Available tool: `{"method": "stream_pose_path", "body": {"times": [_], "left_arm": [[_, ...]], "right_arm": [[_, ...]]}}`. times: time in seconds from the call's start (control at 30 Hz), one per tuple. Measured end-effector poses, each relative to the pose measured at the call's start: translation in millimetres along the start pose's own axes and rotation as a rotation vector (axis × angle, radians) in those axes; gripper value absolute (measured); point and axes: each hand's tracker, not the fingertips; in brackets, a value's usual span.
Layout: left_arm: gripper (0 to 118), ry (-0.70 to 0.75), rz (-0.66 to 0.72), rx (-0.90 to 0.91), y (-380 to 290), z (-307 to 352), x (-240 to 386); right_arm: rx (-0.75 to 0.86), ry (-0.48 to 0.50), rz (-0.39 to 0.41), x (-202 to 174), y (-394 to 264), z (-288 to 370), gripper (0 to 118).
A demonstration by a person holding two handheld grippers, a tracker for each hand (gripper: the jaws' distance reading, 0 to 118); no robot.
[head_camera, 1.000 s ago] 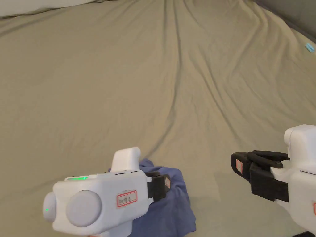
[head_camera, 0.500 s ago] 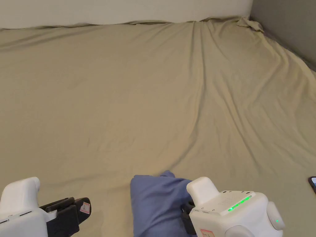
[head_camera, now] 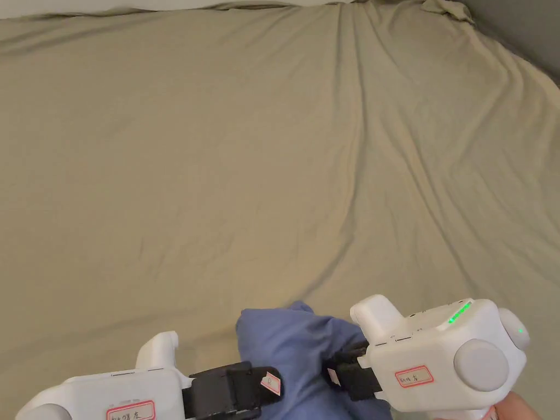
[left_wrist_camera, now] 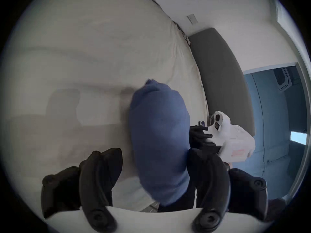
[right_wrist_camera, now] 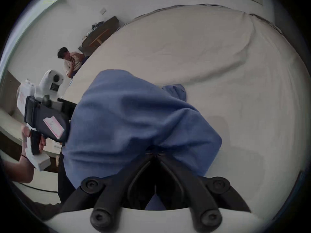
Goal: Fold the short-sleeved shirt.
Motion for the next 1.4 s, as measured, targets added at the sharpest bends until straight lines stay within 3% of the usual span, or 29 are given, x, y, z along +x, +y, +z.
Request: {"method": "stream_pose_path", "body": {"times": [0.1, 0.2, 0.3, 0.37, 0.6, 0.73, 1.0, 1.17, 1.27, 1.3, 1.37, 1.4], "left_arm": [[88, -0.119, 0.041, -0.015, 10.6, -18.1, -0.3], [85, -0.087, 0.025, -0.014, 10.5, -27.8, -1.4], [54, -0.073, -0.044, -0.004, 3.3, -19.8, 1.4], [49, -0.075, -0.061, -0.011, 3.1, -14.1, -0.3], [47, -0.246, 0.031, 0.004, 9.5, -0.8, -33.1], [47, -0.235, 0.012, 0.013, 13.8, 44.3, -59.0], [47, 0.057, -0.011, 0.075, 25.9, 217.3, -144.5], [47, 0.288, 0.057, 0.155, 29.5, 320.8, -192.1], [47, 0.377, 0.132, 0.178, 31.6, 351.1, -215.7], [53, 0.375, 0.198, 0.190, 31.1, 356.9, -226.3], [81, 0.448, 0.282, 0.237, 27.2, 364.8, -250.3], [81, 0.561, 0.237, 0.266, 19.3, 368.6, -246.1]], "right_arm": [[0.004, -0.010, 0.011, -1.6, -1.5, -1.8, 3], [0.014, -0.022, 0.017, -4.9, -3.6, -2.5, 3], [0.025, -0.037, 0.024, -8.6, -6.8, -1.6, 3], [0.030, -0.044, 0.026, -11.4, -7.6, -1.2, 3], [0.114, -0.068, 0.005, -27.6, -10.5, 29.2, 3], [0.204, -0.081, -0.014, -46.6, -5.4, 63.5, 3], [0.288, -0.099, 0.029, -109.1, 21.7, 76.3, 3], [0.264, -0.070, 0.103, -147.9, 36.9, 53.7, 3], [0.242, -0.039, 0.137, -165.4, 41.9, 40.2, 3], [0.238, -0.027, 0.142, -168.3, 41.9, 36.7, 3], [0.233, -0.015, 0.152, -174.0, 42.3, 33.8, 3], [0.233, -0.007, 0.157, -175.3, 42.2, 34.9, 3]]}}
